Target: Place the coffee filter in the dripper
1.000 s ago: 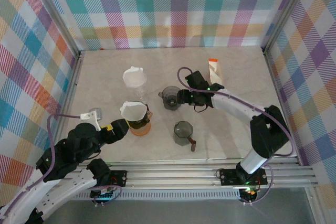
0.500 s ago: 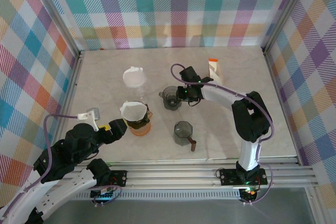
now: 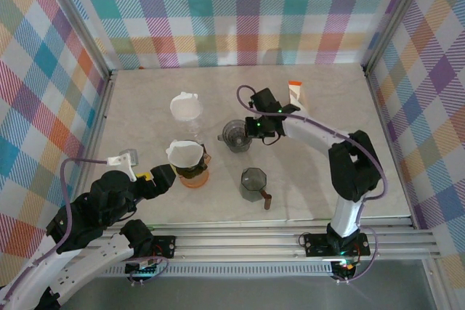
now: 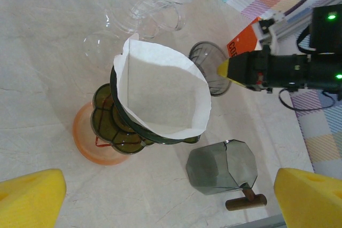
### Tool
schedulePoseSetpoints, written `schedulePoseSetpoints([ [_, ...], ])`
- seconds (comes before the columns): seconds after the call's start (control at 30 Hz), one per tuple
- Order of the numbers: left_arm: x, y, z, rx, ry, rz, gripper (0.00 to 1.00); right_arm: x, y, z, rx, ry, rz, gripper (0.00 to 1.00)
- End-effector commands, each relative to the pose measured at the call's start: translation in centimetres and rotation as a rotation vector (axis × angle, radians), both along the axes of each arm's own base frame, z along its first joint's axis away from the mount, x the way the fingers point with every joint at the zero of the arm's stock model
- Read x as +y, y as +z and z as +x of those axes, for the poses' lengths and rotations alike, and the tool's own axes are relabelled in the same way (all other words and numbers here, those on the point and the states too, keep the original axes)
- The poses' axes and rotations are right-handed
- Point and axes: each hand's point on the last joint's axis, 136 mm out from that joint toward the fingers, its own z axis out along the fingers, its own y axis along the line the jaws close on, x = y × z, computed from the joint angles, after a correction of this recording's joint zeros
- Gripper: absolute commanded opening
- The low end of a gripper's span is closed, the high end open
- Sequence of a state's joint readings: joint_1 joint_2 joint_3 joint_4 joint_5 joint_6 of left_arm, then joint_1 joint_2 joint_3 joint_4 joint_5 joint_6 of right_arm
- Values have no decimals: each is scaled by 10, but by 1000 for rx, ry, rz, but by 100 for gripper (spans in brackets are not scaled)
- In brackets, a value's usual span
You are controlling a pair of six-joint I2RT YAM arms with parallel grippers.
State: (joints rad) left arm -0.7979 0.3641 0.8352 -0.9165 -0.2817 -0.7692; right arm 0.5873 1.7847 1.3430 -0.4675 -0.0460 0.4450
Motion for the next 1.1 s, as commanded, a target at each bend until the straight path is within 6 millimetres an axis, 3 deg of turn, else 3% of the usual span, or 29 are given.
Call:
schedulePoseSetpoints([
  [0.0, 3, 5, -4, -18, -11, 1, 100, -2, 68, -8, -93, 58, 61, 0],
  [0.23, 2, 6, -3, -26, -15, -1, 100, -21, 107, -67, 6, 155, 63, 0],
  [0.53, 5, 1, -4, -29, -7, 1, 100, -44, 114, -134, 178, 219, 68, 0],
  [0.73, 6, 1, -4, -32, -5, 4, 100, -42, 102, -152, 239, 240, 117, 0],
  [1.07, 6, 0, -3, -33, -3, 7, 100, -46, 82, -156, 240, 239, 109, 0],
])
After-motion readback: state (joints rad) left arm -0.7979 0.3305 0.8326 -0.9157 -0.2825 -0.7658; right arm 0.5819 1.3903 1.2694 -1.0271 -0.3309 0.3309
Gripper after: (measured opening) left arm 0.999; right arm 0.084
